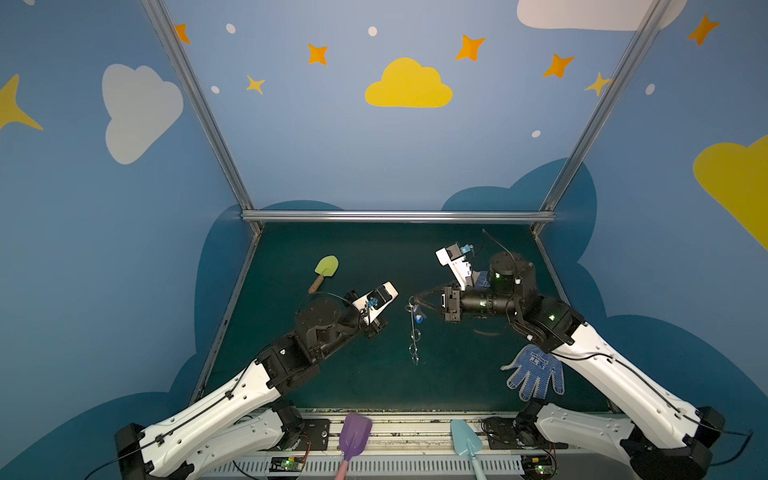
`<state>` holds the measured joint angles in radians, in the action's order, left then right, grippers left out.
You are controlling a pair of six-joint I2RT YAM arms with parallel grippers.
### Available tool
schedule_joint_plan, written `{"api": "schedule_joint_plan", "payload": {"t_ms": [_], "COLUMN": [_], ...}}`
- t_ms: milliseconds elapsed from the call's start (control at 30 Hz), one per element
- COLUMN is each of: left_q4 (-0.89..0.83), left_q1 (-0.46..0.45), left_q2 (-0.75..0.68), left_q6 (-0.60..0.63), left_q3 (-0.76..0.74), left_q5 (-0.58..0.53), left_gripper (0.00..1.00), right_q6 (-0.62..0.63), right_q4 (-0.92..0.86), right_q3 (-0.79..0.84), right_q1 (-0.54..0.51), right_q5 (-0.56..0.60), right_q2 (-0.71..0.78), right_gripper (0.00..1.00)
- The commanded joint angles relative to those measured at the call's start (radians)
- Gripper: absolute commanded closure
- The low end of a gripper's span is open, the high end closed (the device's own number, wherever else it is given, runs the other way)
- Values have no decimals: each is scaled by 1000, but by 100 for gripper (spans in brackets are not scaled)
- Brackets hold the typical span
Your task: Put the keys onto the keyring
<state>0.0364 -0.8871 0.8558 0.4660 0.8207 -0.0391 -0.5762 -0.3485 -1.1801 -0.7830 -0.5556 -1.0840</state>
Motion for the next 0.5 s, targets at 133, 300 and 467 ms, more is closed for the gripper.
{"api": "schedule_joint_plan", "payload": {"t_ms": [133,300,467], "left_q4": [-9,-26,-195], "left_q1": [4,15,27], "left_q2": [-26,-74,-66], "left_q6": [-100,-205,-279], "left_q3": [6,4,88], "left_q5": [-69,-15,143], "left_gripper": [91,74,70], "right_q6": [15,4,-27], "right_q4": [-23,-54,-47], "right_q3": [-21,-42,-39], "right_q1": [10,26,43], "right_q5": [32,51,59], "right_q2": [2,-15,-23], "right_gripper": [100,100,100]}}
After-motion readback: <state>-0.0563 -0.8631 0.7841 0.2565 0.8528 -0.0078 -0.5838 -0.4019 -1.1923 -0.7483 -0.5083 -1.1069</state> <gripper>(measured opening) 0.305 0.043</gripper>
